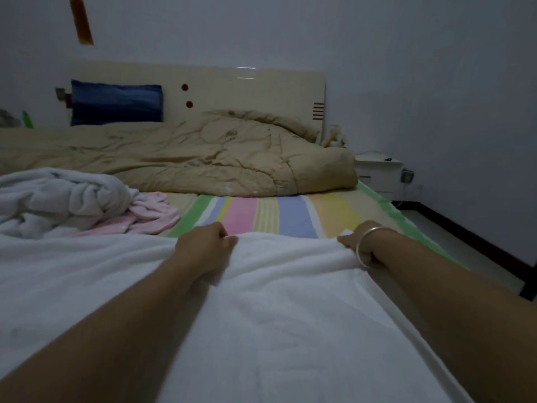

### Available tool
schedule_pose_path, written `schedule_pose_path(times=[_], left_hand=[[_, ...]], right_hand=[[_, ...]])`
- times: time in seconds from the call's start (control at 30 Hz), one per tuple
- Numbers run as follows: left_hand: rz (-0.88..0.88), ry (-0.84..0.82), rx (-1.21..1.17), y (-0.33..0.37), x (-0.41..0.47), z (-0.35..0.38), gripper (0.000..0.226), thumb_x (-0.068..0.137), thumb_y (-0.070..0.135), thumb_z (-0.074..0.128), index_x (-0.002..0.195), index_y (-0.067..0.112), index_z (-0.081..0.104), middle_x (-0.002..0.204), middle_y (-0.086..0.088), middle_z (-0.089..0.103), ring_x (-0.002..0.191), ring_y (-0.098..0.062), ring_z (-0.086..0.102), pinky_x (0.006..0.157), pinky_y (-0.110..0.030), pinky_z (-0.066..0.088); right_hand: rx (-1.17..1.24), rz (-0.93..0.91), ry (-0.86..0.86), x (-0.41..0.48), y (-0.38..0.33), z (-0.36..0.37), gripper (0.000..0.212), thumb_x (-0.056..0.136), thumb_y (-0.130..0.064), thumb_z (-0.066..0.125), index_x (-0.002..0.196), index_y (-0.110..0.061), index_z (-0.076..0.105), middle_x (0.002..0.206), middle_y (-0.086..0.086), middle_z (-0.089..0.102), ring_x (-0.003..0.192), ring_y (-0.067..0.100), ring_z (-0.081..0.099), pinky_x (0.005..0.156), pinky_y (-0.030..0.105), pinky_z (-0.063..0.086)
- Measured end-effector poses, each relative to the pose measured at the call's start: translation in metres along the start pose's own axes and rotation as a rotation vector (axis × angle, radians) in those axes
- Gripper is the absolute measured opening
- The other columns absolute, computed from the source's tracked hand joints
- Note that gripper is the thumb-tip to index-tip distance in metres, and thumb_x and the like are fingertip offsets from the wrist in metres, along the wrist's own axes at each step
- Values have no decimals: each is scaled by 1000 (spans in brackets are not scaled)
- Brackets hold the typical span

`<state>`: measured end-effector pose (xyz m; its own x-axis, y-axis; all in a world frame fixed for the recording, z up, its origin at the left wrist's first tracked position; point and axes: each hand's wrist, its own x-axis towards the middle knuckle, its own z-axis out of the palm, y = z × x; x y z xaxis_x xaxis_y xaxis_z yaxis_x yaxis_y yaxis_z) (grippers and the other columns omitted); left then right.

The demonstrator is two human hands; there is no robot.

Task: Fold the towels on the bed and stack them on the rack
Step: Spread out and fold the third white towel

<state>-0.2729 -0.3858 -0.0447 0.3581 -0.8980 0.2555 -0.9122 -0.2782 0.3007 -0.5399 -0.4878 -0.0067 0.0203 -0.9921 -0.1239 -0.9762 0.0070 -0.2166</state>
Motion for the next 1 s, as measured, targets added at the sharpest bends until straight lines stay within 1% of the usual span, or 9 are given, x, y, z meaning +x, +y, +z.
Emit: schedule_pose_path(times=[0.07, 0.17, 0.33, 0.43, 0.57, 0.67, 0.73, 0.9, 1.0], left_hand=[[38, -139, -3, -5, 12, -18, 21, 88, 44, 62, 93, 24, 57, 107, -4, 65, 93, -22, 57, 77, -27, 42], [47, -243, 14, -2, 22, -35, 22, 81, 36, 73, 90, 22, 58, 100, -2, 61, 93, -21, 57, 81, -26, 45], [117, -231, 119, 7, 24, -29, 30, 78, 37, 74, 96, 25, 53, 101, 2, 58, 95, -19, 54, 80, -28, 43], [117, -160, -105, 6, 22, -26, 29, 76, 40, 78, 86, 26, 54, 86, 6, 60, 80, -15, 55, 69, -26, 41], [190, -147, -224, 19, 18, -15, 24, 78, 37, 76, 86, 27, 55, 75, 6, 63, 68, -14, 55, 59, -24, 38], [232, -174, -216, 31, 22, -8, 19, 81, 33, 75, 92, 27, 61, 89, 4, 60, 79, -13, 53, 67, -24, 39], [200, -196, -181, 35, 25, -6, 24, 83, 34, 74, 99, 24, 59, 101, 1, 58, 91, -17, 54, 78, -27, 42], [213, 126, -28, 45, 32, -6, 25, 84, 36, 70, 99, 22, 56, 95, 5, 55, 91, -22, 55, 74, -30, 42], [251, 234, 145, 36, 29, 17, 13, 93, 31, 57, 102, 22, 61, 100, -2, 67, 97, -27, 59, 75, -31, 38]], right_hand=[[11, -4, -81, -7, -4, -15, 58, 98, -42, 45, 135, 2, 44, 139, 16, 45, 125, 30, 46, 96, 34, 38], [-3, -43, -227, -9, -4, -22, 51, 101, -39, 40, 136, -2, 41, 138, 10, 42, 114, 26, 48, 100, 36, 36], [92, -83, -205, -13, 1, -14, 47, 102, -33, 39, 135, 0, 45, 113, 11, 50, 98, 26, 49, 84, 34, 37], [210, -101, -230, -13, 7, -15, 45, 100, -30, 45, 133, 1, 49, 93, 6, 52, 72, 18, 50, 69, 31, 43], [452, 9, 1, 4, 22, -8, 68, 86, -50, 62, 130, 1, 49, 124, 17, 55, 110, 33, 53, 96, 39, 44], [657, 30, 28, 16, 28, -4, 61, 83, -46, 67, 121, 1, 57, 102, 17, 58, 77, 28, 54, 63, 36, 53], [768, 78, 26, 22, 32, -6, 56, 81, -46, 70, 112, -1, 57, 96, 15, 53, 68, 25, 48, 46, 27, 45], [874, 61, 30, 35, 28, -17, 64, 88, -51, 59, 137, -14, 41, 133, 9, 49, 110, 26, 46, 67, 34, 41], [769, 110, -11, 39, 29, 4, 69, 92, -51, 52, 140, -4, 36, 142, 15, 43, 119, 30, 46, 87, 36, 42]])
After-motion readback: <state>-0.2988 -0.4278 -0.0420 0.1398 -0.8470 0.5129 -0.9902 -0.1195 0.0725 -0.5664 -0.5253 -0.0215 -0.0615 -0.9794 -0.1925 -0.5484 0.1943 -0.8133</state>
